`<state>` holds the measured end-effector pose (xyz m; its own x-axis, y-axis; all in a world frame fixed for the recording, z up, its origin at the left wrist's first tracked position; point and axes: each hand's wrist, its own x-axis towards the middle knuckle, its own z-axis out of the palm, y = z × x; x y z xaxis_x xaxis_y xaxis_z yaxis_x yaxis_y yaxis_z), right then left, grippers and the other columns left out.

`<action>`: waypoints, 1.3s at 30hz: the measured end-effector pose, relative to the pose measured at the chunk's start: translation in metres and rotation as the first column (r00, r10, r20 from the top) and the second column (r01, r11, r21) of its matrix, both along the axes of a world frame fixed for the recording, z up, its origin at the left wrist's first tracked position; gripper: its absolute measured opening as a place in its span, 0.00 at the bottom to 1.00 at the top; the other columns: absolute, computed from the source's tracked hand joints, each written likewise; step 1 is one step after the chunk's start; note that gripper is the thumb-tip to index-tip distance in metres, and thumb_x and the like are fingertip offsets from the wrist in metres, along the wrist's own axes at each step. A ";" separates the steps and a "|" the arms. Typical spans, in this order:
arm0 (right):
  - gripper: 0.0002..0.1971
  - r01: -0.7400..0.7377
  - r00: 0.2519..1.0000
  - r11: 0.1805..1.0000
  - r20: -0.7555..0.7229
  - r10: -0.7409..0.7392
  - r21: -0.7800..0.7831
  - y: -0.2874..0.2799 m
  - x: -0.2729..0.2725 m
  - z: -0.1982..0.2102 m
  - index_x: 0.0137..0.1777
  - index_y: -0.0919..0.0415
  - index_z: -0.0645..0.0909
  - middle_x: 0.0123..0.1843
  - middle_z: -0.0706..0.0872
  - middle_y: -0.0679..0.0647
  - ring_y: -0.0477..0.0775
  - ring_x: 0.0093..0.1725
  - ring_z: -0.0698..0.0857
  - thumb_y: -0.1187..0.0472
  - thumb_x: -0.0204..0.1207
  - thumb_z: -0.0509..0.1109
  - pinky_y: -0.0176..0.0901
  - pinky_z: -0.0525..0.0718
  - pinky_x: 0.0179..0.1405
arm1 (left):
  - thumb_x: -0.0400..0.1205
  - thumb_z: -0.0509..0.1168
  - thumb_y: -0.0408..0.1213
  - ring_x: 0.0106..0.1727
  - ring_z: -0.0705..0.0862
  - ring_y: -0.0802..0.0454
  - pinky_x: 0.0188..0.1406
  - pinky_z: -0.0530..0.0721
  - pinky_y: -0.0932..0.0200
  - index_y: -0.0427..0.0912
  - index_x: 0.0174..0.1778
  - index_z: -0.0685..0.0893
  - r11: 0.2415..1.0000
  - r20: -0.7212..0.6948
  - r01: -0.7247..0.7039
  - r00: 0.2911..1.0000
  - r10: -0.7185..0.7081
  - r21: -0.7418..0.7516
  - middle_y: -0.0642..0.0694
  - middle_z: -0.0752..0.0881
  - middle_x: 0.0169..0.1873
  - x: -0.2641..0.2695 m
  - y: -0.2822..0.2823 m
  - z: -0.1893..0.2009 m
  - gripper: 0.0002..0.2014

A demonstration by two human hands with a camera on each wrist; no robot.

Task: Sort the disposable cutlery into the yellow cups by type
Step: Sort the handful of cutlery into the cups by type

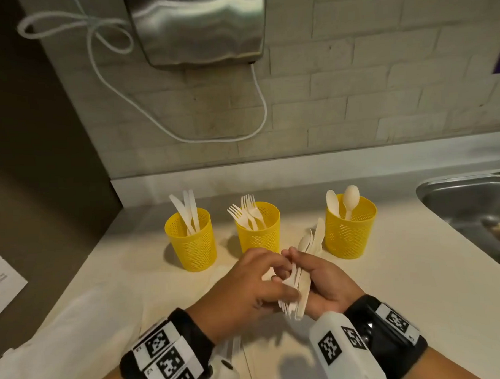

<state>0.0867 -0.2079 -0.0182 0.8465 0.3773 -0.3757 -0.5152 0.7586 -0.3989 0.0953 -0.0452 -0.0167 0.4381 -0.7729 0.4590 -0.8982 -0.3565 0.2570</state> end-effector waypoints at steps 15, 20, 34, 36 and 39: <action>0.04 0.078 0.996 0.956 0.058 -0.064 -0.283 -0.018 -0.012 -0.006 0.43 0.60 0.77 0.27 0.77 0.54 0.48 0.21 0.73 0.65 0.79 0.63 0.37 0.75 0.21 | 0.75 0.70 0.45 0.40 0.87 0.46 0.42 0.85 0.50 0.51 0.39 0.78 0.557 -0.443 -0.682 0.731 0.518 -0.474 0.48 0.87 0.36 0.080 0.008 0.078 0.06; 0.03 0.041 0.992 0.943 0.130 0.002 -0.331 -0.017 -0.021 -0.003 0.43 0.59 0.77 0.28 0.76 0.54 0.48 0.21 0.72 0.64 0.74 0.69 0.38 0.76 0.21 | 0.76 0.70 0.42 0.46 0.85 0.44 0.41 0.75 0.59 0.42 0.55 0.77 0.633 -0.490 -0.765 0.598 0.634 -0.115 0.44 0.86 0.44 0.099 -0.011 0.054 0.15; 0.13 -0.139 0.957 0.922 0.192 0.219 -0.361 -0.009 -0.028 0.004 0.53 0.64 0.82 0.30 0.82 0.56 0.52 0.24 0.79 0.63 0.70 0.69 0.39 0.79 0.25 | 0.72 0.72 0.23 0.41 0.84 0.50 0.40 0.84 0.57 0.50 0.51 0.82 0.926 -0.854 -0.348 0.517 0.060 -0.145 0.45 0.84 0.39 0.028 -0.034 0.053 0.19; 0.14 -0.132 0.957 0.925 0.199 0.213 -0.357 -0.017 -0.027 0.005 0.56 0.62 0.82 0.35 0.85 0.58 0.54 0.29 0.85 0.62 0.70 0.69 0.43 0.85 0.29 | 0.73 0.70 0.22 0.39 0.82 0.51 0.37 0.83 0.60 0.49 0.48 0.81 0.894 -0.839 -0.391 0.544 0.033 -0.218 0.46 0.83 0.37 0.033 -0.032 0.062 0.17; 0.13 -0.085 0.972 0.919 0.169 0.160 -0.384 -0.030 -0.029 0.004 0.54 0.62 0.84 0.39 0.89 0.60 0.56 0.34 0.89 0.63 0.69 0.70 0.49 0.89 0.34 | 0.75 0.68 0.23 0.39 0.84 0.54 0.31 0.83 0.67 0.49 0.47 0.80 0.733 -0.801 -0.523 0.597 -0.048 -0.435 0.45 0.84 0.40 0.052 -0.029 0.086 0.15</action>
<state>0.0578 -0.2381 -0.0142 0.8726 0.3478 -0.3429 -0.4789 0.4717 -0.7404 0.1472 -0.0742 0.0692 0.9451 -0.2763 0.1745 -0.1937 -0.0434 0.9801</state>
